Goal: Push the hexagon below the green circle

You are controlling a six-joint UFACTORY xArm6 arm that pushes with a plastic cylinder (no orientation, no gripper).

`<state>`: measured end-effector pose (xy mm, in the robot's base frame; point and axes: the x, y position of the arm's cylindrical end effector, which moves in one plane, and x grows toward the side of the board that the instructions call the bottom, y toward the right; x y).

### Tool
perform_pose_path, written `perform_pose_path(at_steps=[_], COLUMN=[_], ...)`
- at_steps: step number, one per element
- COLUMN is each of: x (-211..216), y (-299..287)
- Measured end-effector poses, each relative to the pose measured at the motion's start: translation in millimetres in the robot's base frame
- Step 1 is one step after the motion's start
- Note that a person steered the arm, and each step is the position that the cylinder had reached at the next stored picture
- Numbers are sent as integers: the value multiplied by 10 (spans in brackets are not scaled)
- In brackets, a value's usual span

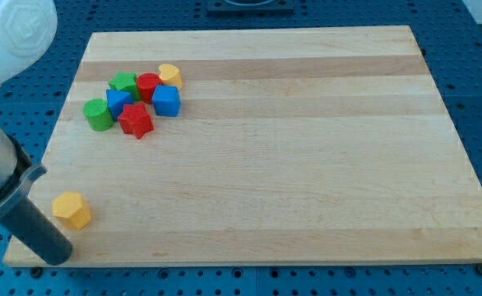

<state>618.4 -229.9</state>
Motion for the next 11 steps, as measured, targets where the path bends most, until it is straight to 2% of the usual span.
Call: perform_pose_path(at_steps=[2, 5, 8, 11], x=[-155, -613, -787, -1288], y=[26, 50, -57, -42])
